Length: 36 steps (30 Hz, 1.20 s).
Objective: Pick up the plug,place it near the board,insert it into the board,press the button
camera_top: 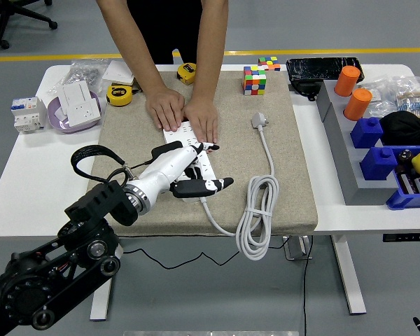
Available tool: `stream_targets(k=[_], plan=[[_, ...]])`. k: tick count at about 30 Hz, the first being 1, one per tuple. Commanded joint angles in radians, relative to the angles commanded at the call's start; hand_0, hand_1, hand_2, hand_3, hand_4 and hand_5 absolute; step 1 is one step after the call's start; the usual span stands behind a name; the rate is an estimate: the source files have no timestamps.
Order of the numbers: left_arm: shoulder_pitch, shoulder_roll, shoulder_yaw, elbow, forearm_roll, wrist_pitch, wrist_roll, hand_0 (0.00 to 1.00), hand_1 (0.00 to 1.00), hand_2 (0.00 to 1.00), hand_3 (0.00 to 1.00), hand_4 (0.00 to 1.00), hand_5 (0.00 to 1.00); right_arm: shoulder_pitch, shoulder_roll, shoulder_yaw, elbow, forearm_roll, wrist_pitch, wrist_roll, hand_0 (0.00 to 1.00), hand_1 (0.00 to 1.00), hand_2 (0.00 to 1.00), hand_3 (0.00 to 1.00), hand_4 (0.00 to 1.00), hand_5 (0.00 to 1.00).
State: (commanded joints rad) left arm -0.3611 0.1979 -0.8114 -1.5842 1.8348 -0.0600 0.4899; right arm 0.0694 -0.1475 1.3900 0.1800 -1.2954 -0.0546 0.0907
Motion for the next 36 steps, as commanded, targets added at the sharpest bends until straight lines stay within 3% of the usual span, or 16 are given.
stream_targets(k=[6,11,17,23,36], plan=[[0.018,-0.001,-0.004,0.074,0.114,-0.029,0.036,0.125,0.033,0.158,0.879,0.528,0.14,-0.007,0.01,0.0,0.0,-0.014,0.0,-0.007,0.961,0.836,0.763,0.783,0.998,0.998],[0.03,0.007,-0.004,0.085,0.182,-0.04,0.048,0.127,0.035,0.16,0.847,0.502,0.13,-0.016,0.016,0.002,0.0,-0.022,0.0,-0.005,0.96,0.837,0.762,0.782,0.998,0.998],[0.029,0.015,0.001,0.076,0.194,-0.066,0.054,0.128,0.036,0.162,0.847,0.475,0.117,-0.016,0.023,-0.024,0.0,-0.003,0.003,0.003,0.961,0.836,0.761,0.783,0.998,0.998],[0.002,0.007,0.024,0.079,0.168,-0.097,0.054,0.13,0.037,0.163,0.836,0.465,0.107,-0.009,0.025,-0.04,0.0,0.007,0.005,0.005,0.96,0.836,0.762,0.782,0.998,0.998],[-0.028,-0.028,0.068,0.131,0.191,-0.075,0.037,0.13,0.038,0.164,0.857,0.462,0.101,-0.006,0.023,-0.05,0.0,0.005,0.007,0.003,0.961,0.836,0.761,0.783,0.998,0.998]])
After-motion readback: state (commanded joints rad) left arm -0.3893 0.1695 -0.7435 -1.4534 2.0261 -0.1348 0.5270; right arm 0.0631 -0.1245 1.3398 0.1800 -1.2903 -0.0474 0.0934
